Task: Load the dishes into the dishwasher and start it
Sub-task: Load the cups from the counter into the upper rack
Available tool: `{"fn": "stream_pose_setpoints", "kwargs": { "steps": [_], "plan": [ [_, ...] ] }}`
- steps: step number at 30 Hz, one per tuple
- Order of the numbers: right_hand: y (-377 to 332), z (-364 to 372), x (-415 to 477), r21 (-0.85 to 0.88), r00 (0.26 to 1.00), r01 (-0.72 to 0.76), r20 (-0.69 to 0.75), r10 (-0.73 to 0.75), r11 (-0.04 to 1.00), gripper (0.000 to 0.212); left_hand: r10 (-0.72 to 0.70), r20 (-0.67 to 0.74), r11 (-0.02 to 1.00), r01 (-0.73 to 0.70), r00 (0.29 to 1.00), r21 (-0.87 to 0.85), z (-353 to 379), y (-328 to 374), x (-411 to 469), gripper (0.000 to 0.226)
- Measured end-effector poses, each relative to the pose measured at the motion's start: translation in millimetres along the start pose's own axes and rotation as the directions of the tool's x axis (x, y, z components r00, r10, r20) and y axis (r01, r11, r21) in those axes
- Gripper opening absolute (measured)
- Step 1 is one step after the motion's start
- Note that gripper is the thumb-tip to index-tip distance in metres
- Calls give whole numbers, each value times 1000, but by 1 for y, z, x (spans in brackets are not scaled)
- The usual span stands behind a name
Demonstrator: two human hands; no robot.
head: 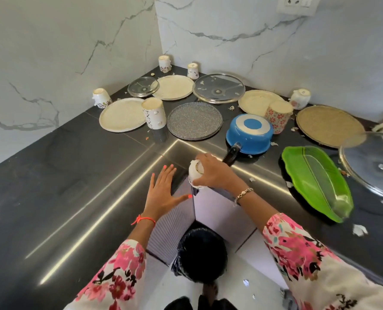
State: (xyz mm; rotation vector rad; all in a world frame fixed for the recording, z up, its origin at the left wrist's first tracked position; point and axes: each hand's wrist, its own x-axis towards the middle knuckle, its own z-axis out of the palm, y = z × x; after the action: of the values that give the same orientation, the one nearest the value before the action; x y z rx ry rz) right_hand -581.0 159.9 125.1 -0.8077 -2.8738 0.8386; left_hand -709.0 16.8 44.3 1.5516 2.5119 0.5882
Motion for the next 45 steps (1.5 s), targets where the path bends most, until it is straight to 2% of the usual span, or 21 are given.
{"fn": "stream_pose_setpoints", "kwargs": {
  "steps": [5, 12, 15, 18, 22, 26, 30, 33, 38, 42, 45],
  "plan": [
    [5, 49, -105, 3, 989, -134, -55, 134, 991, 66, 79, 64, 995, -83, 995, 58, 30, 23, -87, 116],
    [2, 145, -281, -37, 937, -349, -48, 347, 936, 66, 206, 211, 978, -207, 955, -19, 83, 54, -240, 111],
    [-2, 179, -360, -20, 903, -429, -11, 429, 903, 69, 251, 227, 968, -242, 941, -66, 98, 76, -307, 109],
    [-3, 203, -429, 21, 867, -499, 29, 498, 866, 73, 338, 270, 941, -327, 902, -83, 103, 100, -362, 106],
    [0, 223, -502, 84, 828, -560, 6, 561, 825, 76, 407, 333, 912, -400, 851, -93, 115, 129, -412, 109],
    [4, 232, -555, 146, 785, -614, 10, 620, 776, 76, 453, 389, 887, -450, 802, -106, 130, 153, -444, 107],
    [25, 234, -628, 231, 699, -691, -28, 715, 685, 74, 551, 487, 822, -543, 678, -175, 158, 205, -477, 112],
    [44, 232, -678, 249, 653, -720, -71, 754, 647, 74, 563, 533, 807, -558, 632, -192, 179, 247, -493, 114],
    [94, 212, -747, 251, 645, -722, -92, 759, 645, 70, 547, 568, 818, -538, 615, -204, 213, 325, -516, 118],
    [138, 192, -784, 226, 645, -735, -57, 762, 639, 80, 529, 592, 833, -505, 608, -226, 234, 371, -528, 121],
    [170, 182, -797, 237, 628, -754, -14, 778, 613, 80, 532, 584, 835, -493, 613, -244, 246, 392, -535, 112]
  ]
}}
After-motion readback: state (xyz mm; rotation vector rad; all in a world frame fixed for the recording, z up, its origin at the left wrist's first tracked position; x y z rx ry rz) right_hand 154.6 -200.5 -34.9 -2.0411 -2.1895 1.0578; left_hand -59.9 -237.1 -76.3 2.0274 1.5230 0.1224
